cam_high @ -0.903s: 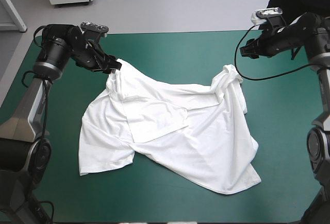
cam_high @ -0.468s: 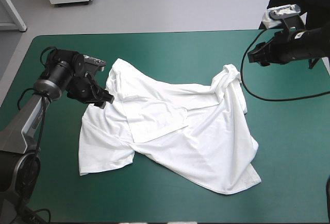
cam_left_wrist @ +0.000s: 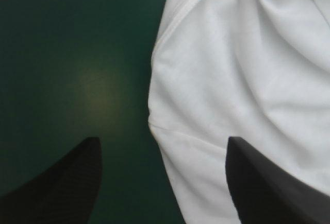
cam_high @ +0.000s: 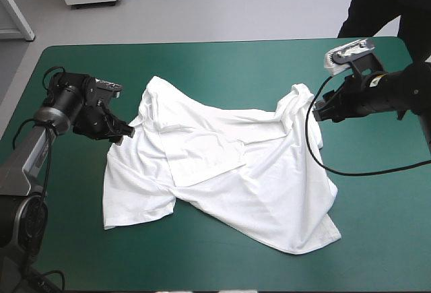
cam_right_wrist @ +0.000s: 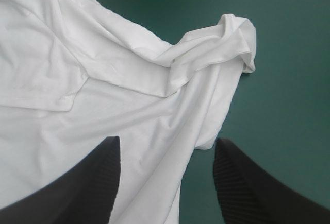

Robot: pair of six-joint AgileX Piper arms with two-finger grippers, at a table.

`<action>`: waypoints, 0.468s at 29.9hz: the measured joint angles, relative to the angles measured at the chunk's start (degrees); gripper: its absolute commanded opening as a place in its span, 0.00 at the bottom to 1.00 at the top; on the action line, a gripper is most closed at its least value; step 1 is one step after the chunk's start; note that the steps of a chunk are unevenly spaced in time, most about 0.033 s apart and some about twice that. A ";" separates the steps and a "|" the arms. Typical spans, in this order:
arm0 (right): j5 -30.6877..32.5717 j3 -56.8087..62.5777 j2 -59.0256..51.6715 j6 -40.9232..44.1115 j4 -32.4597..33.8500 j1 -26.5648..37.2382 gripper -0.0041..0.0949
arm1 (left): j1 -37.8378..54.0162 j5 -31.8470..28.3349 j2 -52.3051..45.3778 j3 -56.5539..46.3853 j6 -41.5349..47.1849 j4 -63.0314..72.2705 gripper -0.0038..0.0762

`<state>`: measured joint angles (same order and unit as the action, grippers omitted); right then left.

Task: Fold the cloth

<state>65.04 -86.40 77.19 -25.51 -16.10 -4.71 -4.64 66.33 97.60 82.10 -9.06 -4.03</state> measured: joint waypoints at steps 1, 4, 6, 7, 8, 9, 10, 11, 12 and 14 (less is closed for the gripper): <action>-0.06 0.00 0.00 0.52 1.12 -1.37 0.57 | 0.31 -0.14 0.41 -0.06 -0.08 0.29 0.67; -0.12 0.04 0.00 1.22 3.38 -4.96 0.57 | 0.74 -1.38 1.93 -0.16 -0.29 1.47 0.67; -0.12 0.04 0.00 1.81 4.01 -6.34 0.57 | 0.74 -1.91 3.23 -0.16 -0.42 1.98 0.67; -0.12 0.04 0.00 1.96 4.19 -6.78 0.57 | 0.74 -1.98 4.03 -0.16 -0.42 2.25 0.67; -0.12 0.04 0.00 2.12 4.32 -7.12 0.57 | 0.74 -1.98 4.88 -0.16 -0.42 2.25 0.67; -0.12 0.04 0.00 2.12 4.38 -7.27 0.57 | 0.74 -1.98 5.72 -0.16 -0.42 2.25 0.67; -0.12 0.10 0.00 2.24 4.49 -7.41 0.57 | 0.74 -1.98 6.38 -0.16 -0.42 2.25 0.67; -0.12 0.06 -0.04 2.31 4.49 -7.53 0.57 | 0.74 -1.98 7.32 -0.23 -0.48 2.25 0.67; -0.12 0.06 -0.11 2.48 4.49 -7.62 0.56 | 0.74 -1.98 7.90 -0.23 -0.48 2.30 0.67; -0.12 0.06 -0.49 2.66 4.68 -7.67 0.56 | 0.74 -2.15 9.16 -0.23 -0.60 2.49 0.67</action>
<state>64.92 -86.34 76.70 -22.85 -11.42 -12.38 -3.90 64.18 106.75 81.87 -9.66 -1.54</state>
